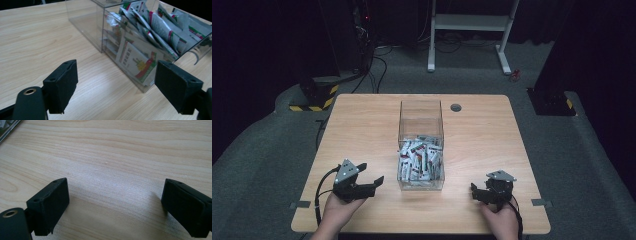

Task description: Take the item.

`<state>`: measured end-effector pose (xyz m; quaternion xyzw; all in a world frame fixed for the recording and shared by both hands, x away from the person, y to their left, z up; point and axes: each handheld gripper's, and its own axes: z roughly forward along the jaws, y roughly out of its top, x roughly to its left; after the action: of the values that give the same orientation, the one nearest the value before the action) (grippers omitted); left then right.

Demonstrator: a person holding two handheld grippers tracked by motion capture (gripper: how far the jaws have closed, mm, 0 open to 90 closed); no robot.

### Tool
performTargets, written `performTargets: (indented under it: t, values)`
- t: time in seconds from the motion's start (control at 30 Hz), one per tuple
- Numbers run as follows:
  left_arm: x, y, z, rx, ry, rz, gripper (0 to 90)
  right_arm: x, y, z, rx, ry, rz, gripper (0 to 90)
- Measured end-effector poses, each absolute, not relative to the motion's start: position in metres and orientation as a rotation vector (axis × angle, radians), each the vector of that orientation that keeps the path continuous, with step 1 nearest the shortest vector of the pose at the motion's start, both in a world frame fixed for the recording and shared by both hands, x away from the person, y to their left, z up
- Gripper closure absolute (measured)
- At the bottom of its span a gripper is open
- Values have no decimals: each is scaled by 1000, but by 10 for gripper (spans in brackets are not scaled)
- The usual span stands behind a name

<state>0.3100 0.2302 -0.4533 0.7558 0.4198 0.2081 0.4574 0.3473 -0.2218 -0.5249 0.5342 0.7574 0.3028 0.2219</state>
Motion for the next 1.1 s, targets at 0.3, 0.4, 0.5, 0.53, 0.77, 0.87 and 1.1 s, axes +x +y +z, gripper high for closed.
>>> performTargets:
  t: [0.3,0.4,0.5,0.53,0.77,0.87,1.1]
  values:
    - [312,216,-445,1875,998,516,198,347,-221,-525,1467,2104,844,76]
    - [313,213,-442,1878,988,515,200,347,-221,-525,1467,2105,844,76]
    - [315,209,-439,1880,980,507,203,346,-221,-525,1464,2107,845,76]
    - [316,209,-438,1883,977,504,205,346,-221,-525,1463,2108,845,76]
    - [320,199,-432,1891,958,497,206,346,-221,-525,1462,2110,845,76]
    - [322,196,-430,1886,953,495,211,346,-222,-525,1455,2113,846,77]
    - [325,188,-427,1894,940,490,215,346,-222,-525,1452,2115,847,77]
